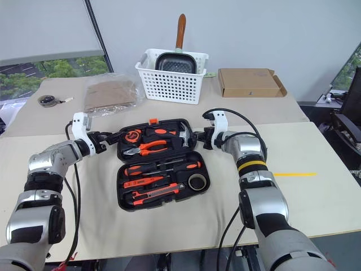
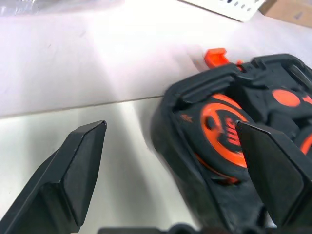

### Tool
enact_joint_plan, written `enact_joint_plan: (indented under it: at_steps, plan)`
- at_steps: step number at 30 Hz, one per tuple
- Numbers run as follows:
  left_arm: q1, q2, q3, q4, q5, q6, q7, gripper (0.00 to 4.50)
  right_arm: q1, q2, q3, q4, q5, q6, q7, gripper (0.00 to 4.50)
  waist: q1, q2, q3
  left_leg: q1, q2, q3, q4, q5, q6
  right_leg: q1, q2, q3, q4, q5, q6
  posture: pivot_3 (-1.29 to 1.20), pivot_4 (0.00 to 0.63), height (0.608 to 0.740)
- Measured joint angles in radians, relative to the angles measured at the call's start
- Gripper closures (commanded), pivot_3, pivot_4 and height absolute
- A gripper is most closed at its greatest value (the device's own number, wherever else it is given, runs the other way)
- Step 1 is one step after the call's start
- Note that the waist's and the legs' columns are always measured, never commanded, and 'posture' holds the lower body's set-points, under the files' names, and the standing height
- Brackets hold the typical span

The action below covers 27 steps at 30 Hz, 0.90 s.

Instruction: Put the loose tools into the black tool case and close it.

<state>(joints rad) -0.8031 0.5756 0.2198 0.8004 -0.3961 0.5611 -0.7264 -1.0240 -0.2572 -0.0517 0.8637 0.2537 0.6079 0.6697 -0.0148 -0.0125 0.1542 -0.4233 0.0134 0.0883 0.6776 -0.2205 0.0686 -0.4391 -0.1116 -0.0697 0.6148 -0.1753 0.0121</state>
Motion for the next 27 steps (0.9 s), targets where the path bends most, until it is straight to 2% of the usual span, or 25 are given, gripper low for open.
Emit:
enact_joint_plan:
  at_steps: [6, 17, 20, 21, 27]
  plan:
    - [-0.025, 0.001, 0.025, 0.102, -0.001, 0.011, -0.055, 0.0, -0.011, 0.004, -0.001, 0.013, -0.005, 0.0, -0.011, 4.48, -0.003, 0.0, 0.0, 0.0, 0.0, 0.0, 0.0, 0.0, 0.0, 0.0, 0.0, 0.0, 0.001, 0.0, 0.0, 0.0, 0.15, 0.7]
    - [0.024, 0.044, 0.041, 0.084, -0.023, 0.095, -0.239, 0.0, -0.012, 0.011, -0.001, 0.013, -0.006, -0.006, -0.027, 4.48, -0.005, 0.0, 0.0, 0.0, 0.0, 0.0, 0.0, 0.0, 0.0, 0.0, -0.001, 0.0, 0.001, 0.0, 0.0, 0.0, 0.15, 0.7]
    - [0.032, 0.053, 0.041, 0.085, -0.024, 0.099, -0.253, 0.7, -0.012, 0.011, -0.001, 0.013, -0.01, -0.009, -0.028, 4.5, -0.004, 0.0, 0.0, 0.0, 0.0, 0.0, 0.0, 0.0, 0.0, 0.0, -0.001, 0.0, 0.001, 0.0, 0.0, 0.0, 0.15, 0.7]
    - [0.035, 0.053, 0.041, 0.086, -0.024, 0.099, -0.253, 1.17, -0.012, 0.011, -0.001, 0.013, -0.012, -0.01, -0.028, 4.5, -0.004, 0.0, 0.0, 0.0, 0.0, 0.0, 0.0, 0.0, 0.0, 0.0, -0.001, 0.0, 0.0, 0.0, 0.0, 0.0, 0.15, 0.7]
    - [0.049, 0.052, 0.023, 0.062, -0.021, 0.115, -0.305, 3.18, -0.012, 0.013, -0.001, 0.02, -0.017, -0.023, -0.029, 4.5, -0.003, 0.0, 0.0, 0.001, 0.0, 0.0, 0.0, 0.0, 0.0, 0.0, -0.001, 0.0, 0.0, 0.0, 0.0, 0.0, 0.15, 0.7]
